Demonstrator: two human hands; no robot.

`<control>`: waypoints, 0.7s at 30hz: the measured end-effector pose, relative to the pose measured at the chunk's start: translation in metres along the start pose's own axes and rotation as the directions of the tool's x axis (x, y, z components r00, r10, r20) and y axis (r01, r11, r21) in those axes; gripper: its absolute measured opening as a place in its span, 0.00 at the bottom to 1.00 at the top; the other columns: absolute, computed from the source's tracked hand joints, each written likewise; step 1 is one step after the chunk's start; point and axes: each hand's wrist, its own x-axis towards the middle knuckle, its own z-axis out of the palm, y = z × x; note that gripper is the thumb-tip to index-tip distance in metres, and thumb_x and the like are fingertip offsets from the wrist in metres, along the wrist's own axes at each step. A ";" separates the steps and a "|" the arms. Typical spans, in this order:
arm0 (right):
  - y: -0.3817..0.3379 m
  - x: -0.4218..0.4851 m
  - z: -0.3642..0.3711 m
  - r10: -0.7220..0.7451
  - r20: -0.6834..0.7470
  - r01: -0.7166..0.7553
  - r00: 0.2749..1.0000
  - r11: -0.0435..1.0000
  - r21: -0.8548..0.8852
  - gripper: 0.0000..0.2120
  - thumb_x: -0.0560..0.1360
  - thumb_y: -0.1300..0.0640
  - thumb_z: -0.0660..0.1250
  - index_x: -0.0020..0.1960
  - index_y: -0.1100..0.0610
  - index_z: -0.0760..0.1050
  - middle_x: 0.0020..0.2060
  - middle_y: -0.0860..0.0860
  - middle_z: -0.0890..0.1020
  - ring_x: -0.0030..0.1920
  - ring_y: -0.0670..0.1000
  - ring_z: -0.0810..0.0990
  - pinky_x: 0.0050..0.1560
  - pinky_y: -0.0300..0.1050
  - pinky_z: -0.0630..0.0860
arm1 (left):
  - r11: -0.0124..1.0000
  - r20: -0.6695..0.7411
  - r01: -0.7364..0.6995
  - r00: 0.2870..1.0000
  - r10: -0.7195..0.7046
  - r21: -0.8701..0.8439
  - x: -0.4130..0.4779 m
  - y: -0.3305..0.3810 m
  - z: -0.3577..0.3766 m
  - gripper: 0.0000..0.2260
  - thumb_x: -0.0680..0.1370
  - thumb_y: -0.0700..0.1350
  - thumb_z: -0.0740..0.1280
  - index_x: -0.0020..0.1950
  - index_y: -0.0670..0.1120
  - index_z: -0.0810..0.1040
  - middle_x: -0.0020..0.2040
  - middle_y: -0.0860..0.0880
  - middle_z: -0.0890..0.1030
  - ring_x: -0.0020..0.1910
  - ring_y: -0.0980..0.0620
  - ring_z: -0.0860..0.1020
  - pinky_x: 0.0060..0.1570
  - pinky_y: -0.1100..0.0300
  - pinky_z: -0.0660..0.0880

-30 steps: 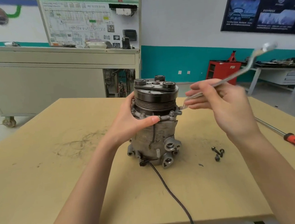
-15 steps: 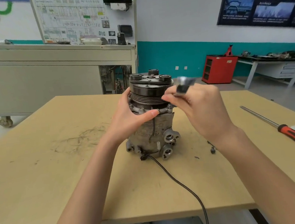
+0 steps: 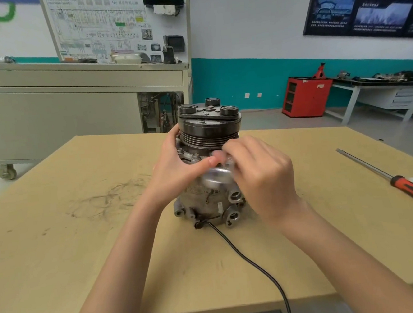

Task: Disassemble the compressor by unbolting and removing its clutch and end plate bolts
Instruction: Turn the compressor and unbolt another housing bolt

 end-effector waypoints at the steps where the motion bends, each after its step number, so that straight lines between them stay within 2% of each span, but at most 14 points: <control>1: 0.006 -0.007 -0.001 0.128 -0.021 -0.120 0.992 0.964 0.239 0.10 0.78 0.60 0.63 0.41 0.61 0.79 0.37 0.54 0.82 0.35 0.51 0.80 0.35 0.43 0.77 | 1.000 -0.007 0.017 1.000 -0.017 0.022 0.000 0.000 0.000 0.45 0.57 0.67 0.74 0.70 0.61 0.59 0.67 0.56 0.72 0.66 0.57 0.72 0.68 0.47 0.69; 2: 0.012 -0.012 -0.004 0.325 0.033 -0.295 0.945 0.805 0.514 0.10 0.79 0.60 0.60 0.44 0.59 0.78 0.40 0.53 0.83 0.38 0.50 0.82 0.39 0.42 0.78 | 0.999 -0.008 0.030 1.000 -0.030 0.042 -0.001 0.000 0.000 0.47 0.57 0.69 0.74 0.71 0.61 0.58 0.67 0.57 0.72 0.66 0.58 0.71 0.68 0.47 0.69; 3: 0.019 -0.016 -0.005 0.507 0.163 -0.453 0.846 0.523 0.722 0.11 0.80 0.60 0.57 0.44 0.58 0.77 0.42 0.52 0.84 0.39 0.49 0.82 0.40 0.41 0.79 | 0.998 -0.006 0.039 0.999 -0.039 0.056 -0.001 0.001 0.000 0.48 0.56 0.69 0.74 0.72 0.61 0.58 0.67 0.58 0.71 0.66 0.59 0.71 0.68 0.47 0.69; 4: 0.028 -0.017 -0.005 0.610 0.332 -0.544 0.720 0.198 0.815 0.14 0.81 0.59 0.54 0.43 0.58 0.76 0.42 0.52 0.84 0.37 0.49 0.83 0.39 0.40 0.79 | 0.997 -0.006 0.045 0.999 -0.044 0.062 -0.002 0.002 0.000 0.47 0.56 0.69 0.73 0.72 0.62 0.58 0.67 0.58 0.71 0.66 0.58 0.71 0.68 0.47 0.69; 5: 0.039 -0.016 -0.002 0.620 0.500 -0.578 0.605 -0.090 0.811 0.17 0.81 0.59 0.52 0.41 0.58 0.76 0.42 0.53 0.85 0.35 0.50 0.82 0.37 0.40 0.78 | 0.997 -0.006 0.049 0.999 -0.049 0.060 -0.002 0.003 -0.001 0.47 0.56 0.69 0.73 0.71 0.63 0.57 0.67 0.58 0.71 0.66 0.58 0.71 0.68 0.47 0.69; 6: 0.049 -0.013 0.002 0.570 0.628 -0.584 0.531 -0.291 0.758 0.20 0.82 0.59 0.51 0.39 0.57 0.78 0.41 0.54 0.85 0.34 0.49 0.82 0.36 0.39 0.78 | 0.997 -0.005 0.057 0.998 -0.056 0.057 -0.002 0.004 0.000 0.46 0.56 0.69 0.73 0.69 0.64 0.57 0.67 0.58 0.71 0.66 0.57 0.71 0.68 0.47 0.69; 7: 0.060 -0.009 0.007 0.511 0.708 -0.586 0.487 -0.410 0.699 0.22 0.82 0.59 0.50 0.38 0.57 0.79 0.41 0.54 0.84 0.33 0.49 0.81 0.35 0.39 0.78 | 0.996 -0.002 0.064 0.998 -0.064 0.053 -0.003 0.005 0.000 0.45 0.56 0.69 0.73 0.69 0.65 0.57 0.67 0.58 0.71 0.66 0.57 0.71 0.68 0.48 0.68; 9: 0.076 -0.001 0.017 0.410 0.790 -0.596 0.456 -0.519 0.613 0.19 0.82 0.59 0.51 0.42 0.57 0.78 0.39 0.55 0.84 0.32 0.48 0.81 0.35 0.37 0.78 | 0.996 0.002 0.073 0.997 -0.073 0.057 -0.003 0.006 0.000 0.45 0.56 0.69 0.72 0.69 0.64 0.56 0.66 0.59 0.70 0.66 0.58 0.71 0.69 0.49 0.68; 11: 0.084 0.004 0.026 0.341 0.827 -0.587 0.447 -0.586 0.558 0.09 0.80 0.59 0.54 0.51 0.58 0.72 0.37 0.54 0.83 0.31 0.47 0.81 0.33 0.36 0.78 | 0.996 -0.002 0.073 0.997 -0.073 0.060 -0.004 0.006 0.000 0.46 0.56 0.69 0.72 0.69 0.64 0.57 0.65 0.60 0.70 0.66 0.58 0.70 0.68 0.50 0.68; 13: 0.086 0.007 0.029 0.329 0.827 -0.546 0.455 -0.631 0.552 0.08 0.77 0.59 0.57 0.55 0.58 0.69 0.36 0.55 0.83 0.30 0.47 0.81 0.33 0.35 0.78 | 0.996 -0.001 0.065 0.998 -0.066 0.052 -0.004 0.006 -0.001 0.46 0.56 0.69 0.73 0.70 0.63 0.57 0.66 0.60 0.69 0.66 0.58 0.70 0.68 0.51 0.68; 15: 0.085 0.011 0.025 0.411 0.780 -0.533 0.471 -0.572 0.623 0.07 0.76 0.59 0.58 0.53 0.58 0.69 0.35 0.55 0.84 0.30 0.47 0.81 0.33 0.35 0.78 | 0.997 0.004 0.066 0.998 -0.066 0.051 -0.003 0.005 -0.001 0.48 0.56 0.69 0.73 0.72 0.61 0.57 0.67 0.59 0.69 0.66 0.58 0.70 0.68 0.51 0.69; 16: 0.084 0.014 0.020 0.476 0.737 -0.555 0.480 -0.486 0.675 0.06 0.78 0.58 0.58 0.52 0.59 0.70 0.35 0.55 0.84 0.31 0.47 0.81 0.33 0.35 0.78 | 0.997 0.009 0.066 0.998 -0.066 0.049 -0.003 0.005 -0.001 0.48 0.56 0.68 0.73 0.73 0.61 0.57 0.68 0.58 0.69 0.66 0.57 0.70 0.68 0.51 0.69; 18: 0.079 0.023 0.006 0.584 0.626 -0.630 0.516 -0.236 0.740 0.10 0.81 0.56 0.55 0.48 0.60 0.72 0.36 0.55 0.85 0.33 0.49 0.83 0.34 0.36 0.79 | 0.997 0.015 0.062 0.998 -0.062 0.042 -0.003 0.004 -0.001 0.49 0.57 0.68 0.73 0.73 0.60 0.57 0.69 0.56 0.69 0.66 0.56 0.71 0.68 0.49 0.69; 21: 0.063 0.037 -0.015 0.606 0.442 -0.690 0.661 0.261 0.675 0.14 0.81 0.54 0.56 0.42 0.58 0.75 0.37 0.55 0.85 0.34 0.51 0.84 0.33 0.39 0.80 | 0.997 0.008 0.057 0.998 -0.057 0.043 -0.003 0.004 -0.001 0.49 0.57 0.68 0.74 0.73 0.60 0.57 0.70 0.55 0.69 0.67 0.56 0.70 0.68 0.49 0.69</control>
